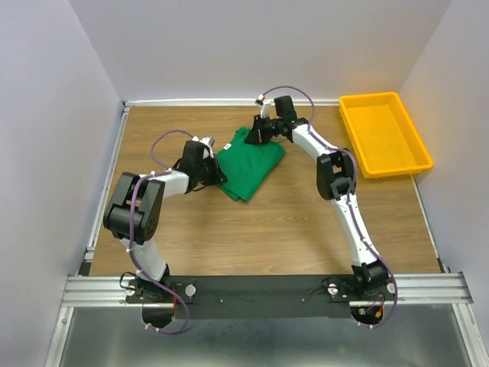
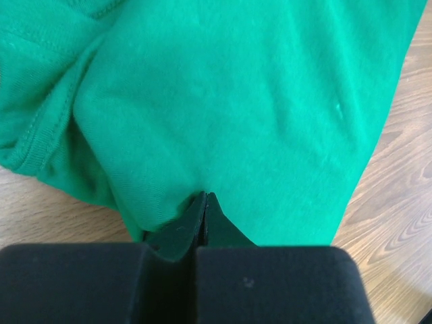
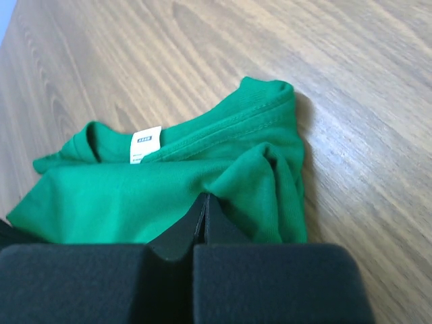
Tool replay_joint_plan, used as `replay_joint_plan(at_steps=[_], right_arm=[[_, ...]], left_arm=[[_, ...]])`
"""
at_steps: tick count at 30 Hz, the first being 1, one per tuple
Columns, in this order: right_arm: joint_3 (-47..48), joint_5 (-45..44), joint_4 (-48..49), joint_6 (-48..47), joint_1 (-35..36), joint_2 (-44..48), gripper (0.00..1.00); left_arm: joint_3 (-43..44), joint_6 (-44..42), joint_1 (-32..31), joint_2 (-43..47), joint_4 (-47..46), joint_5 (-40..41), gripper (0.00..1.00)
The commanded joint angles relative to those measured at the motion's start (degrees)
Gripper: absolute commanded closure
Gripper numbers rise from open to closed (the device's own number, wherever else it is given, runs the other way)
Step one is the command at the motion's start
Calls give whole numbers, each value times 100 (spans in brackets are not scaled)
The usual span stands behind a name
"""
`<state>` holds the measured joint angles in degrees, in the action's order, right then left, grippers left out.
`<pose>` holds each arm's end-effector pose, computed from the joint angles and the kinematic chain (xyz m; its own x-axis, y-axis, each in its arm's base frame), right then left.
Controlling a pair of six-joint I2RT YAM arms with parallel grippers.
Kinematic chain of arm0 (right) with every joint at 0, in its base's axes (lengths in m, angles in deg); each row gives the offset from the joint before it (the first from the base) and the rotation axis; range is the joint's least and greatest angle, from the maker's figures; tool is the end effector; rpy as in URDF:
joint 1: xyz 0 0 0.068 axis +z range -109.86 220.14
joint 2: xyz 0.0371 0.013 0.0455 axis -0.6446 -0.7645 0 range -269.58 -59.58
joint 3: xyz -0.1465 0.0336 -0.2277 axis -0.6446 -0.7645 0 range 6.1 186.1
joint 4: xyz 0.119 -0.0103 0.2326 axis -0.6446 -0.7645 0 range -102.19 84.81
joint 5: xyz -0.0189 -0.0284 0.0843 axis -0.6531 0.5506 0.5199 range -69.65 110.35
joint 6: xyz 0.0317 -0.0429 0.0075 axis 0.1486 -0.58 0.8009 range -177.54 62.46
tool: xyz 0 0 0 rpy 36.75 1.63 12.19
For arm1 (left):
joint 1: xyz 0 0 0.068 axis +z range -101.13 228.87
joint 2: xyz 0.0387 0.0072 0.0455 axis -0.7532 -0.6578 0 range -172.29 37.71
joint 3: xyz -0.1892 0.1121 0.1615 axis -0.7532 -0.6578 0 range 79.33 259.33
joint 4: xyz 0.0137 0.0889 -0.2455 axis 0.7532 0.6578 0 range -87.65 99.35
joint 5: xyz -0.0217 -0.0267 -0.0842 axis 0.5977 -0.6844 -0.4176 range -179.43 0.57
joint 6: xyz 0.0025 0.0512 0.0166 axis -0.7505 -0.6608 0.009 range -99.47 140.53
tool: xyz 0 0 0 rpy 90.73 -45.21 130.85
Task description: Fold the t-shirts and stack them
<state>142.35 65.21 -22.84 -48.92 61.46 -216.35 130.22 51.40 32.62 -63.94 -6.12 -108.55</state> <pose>0.5416 0.2384 0.1267 -0.6852 -0.1534 -0.7120 -0.6793 0.4870 0.5489 0.3370 -0.1103 0.1478 -0.8094 -0.2691 -0.5220 0.0952 0.8170 -0.5688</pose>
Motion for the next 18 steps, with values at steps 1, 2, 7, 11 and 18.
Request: replay_joint_plan(at_steps=[1, 2, 7, 11, 18], right_arm=[[192, -775, 262, 490, 83, -258, 99], [183, -838, 358, 639, 74, -249, 99], [139, -944, 815, 1089, -49, -65, 96], [-36, -655, 816, 800, -443, 365, 75], [-1748, 204, 658, -166, -1033, 1481, 68]], left_arm=[[-115, -55, -10, -127, -137, -119, 100], [-123, -55, -1, -136, -137, -119, 100], [-97, -81, -1, -180, -85, -23, 100], [-1, 15, -1, -180, 169, 468, 100], [-27, 691, 78, 364, 426, 1560, 96]])
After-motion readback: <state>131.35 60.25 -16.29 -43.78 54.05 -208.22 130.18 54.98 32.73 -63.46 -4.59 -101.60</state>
